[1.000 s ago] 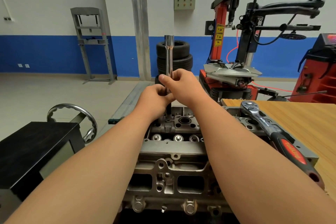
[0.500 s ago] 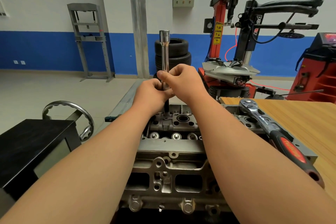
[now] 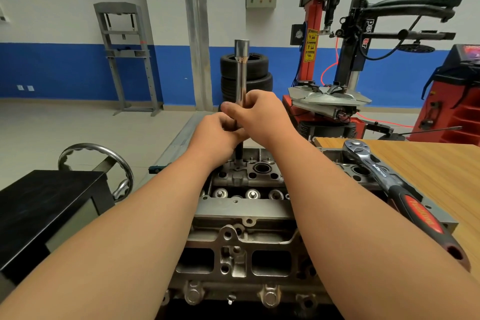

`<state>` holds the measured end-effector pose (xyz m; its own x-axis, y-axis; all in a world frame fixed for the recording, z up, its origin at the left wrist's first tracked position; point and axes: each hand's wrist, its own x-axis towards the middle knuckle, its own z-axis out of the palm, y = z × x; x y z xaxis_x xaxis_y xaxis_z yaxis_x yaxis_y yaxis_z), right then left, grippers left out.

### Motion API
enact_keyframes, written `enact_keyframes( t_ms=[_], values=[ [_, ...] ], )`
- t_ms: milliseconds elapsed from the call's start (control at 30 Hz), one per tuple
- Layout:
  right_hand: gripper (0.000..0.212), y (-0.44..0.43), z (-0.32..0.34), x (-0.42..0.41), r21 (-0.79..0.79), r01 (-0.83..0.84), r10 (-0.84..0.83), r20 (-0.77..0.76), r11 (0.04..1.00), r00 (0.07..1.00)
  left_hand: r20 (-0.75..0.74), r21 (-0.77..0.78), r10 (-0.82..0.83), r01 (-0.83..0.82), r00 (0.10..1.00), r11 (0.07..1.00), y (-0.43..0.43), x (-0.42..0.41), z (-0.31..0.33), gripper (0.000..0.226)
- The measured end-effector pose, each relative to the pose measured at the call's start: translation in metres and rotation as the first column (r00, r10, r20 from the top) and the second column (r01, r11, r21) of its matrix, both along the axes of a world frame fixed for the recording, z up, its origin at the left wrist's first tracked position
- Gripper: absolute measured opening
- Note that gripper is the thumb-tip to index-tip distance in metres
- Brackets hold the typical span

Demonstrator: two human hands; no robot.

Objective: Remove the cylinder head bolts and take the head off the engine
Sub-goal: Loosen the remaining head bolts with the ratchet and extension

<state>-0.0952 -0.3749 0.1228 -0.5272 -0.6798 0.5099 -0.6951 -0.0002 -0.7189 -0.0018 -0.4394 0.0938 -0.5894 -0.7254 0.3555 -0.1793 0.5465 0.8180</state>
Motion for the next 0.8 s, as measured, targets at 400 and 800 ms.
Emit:
enact_keyframes(
  t_ms=[400,800],
  values=[
    [0.029,0.004,0.0,0.003,0.041,-0.083,0.08,0.054,0.996,0.995,0.022,-0.022,-0.013,0.013,1.0,1.0,0.001,-0.001,0.002,0.014],
    [0.023,0.005,0.001,0.0,0.043,-0.091,0.087,0.1,0.995,0.991,-0.019,0.027,-0.037,0.038,0.999,0.999,-0.003,0.004,0.0,0.008]
  ],
)
